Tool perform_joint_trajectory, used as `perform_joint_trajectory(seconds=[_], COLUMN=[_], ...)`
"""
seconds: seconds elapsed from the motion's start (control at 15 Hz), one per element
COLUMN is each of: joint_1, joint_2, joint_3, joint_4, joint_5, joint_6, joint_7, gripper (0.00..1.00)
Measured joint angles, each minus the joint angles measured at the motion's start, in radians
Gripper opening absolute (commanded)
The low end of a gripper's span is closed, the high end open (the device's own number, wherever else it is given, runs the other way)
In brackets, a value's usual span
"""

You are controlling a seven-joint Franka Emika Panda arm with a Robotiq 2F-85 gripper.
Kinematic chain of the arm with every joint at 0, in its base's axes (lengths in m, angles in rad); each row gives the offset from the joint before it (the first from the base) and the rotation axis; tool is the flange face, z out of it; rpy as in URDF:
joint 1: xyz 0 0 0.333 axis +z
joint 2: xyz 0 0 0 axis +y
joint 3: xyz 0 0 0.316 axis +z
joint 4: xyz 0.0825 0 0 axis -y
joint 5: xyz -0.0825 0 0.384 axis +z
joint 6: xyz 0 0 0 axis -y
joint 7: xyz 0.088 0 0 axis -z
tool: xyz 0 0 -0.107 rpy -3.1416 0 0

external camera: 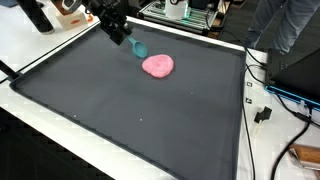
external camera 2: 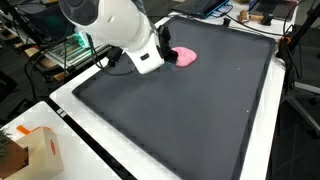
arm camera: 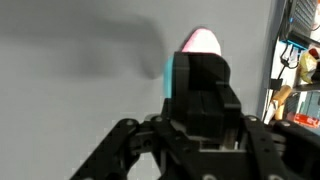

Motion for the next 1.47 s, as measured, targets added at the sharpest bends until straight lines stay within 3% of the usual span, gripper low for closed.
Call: perform_joint_trajectory(seconds=[1.0, 1.47], joint_1=[0.035, 0.059], joint_2=[-0.009, -0.044], joint_3=[0.014, 0.018], joint_4=[0.008, 0.008], joint_5=[-0.017, -0.083], joint_6=[0.115, 0.121], joint_7=[0.029, 0.136], gripper=[0.25, 0.25])
